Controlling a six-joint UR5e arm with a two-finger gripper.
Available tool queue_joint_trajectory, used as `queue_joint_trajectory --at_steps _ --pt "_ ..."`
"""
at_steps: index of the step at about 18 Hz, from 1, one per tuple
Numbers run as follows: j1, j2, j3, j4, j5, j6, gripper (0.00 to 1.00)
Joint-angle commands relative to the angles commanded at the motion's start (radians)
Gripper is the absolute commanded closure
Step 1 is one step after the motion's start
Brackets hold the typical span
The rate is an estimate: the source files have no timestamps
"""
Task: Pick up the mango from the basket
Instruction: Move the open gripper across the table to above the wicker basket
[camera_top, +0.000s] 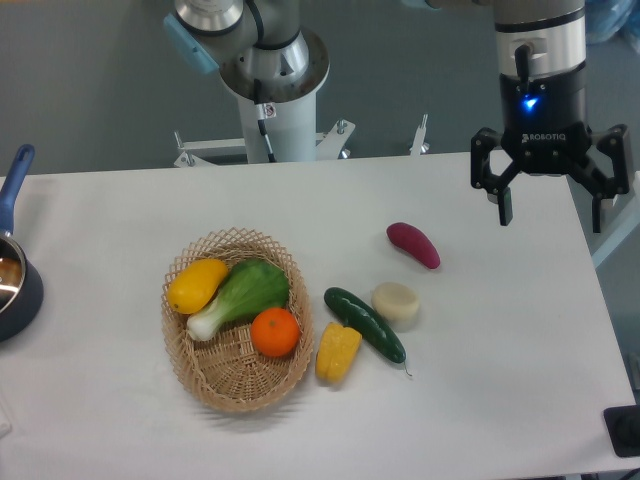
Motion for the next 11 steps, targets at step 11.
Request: queue_joint_trajectory --at_steps 11 --pt "-0.005 0.047 -0.123 0.012 -0.074 -0.012 0.00"
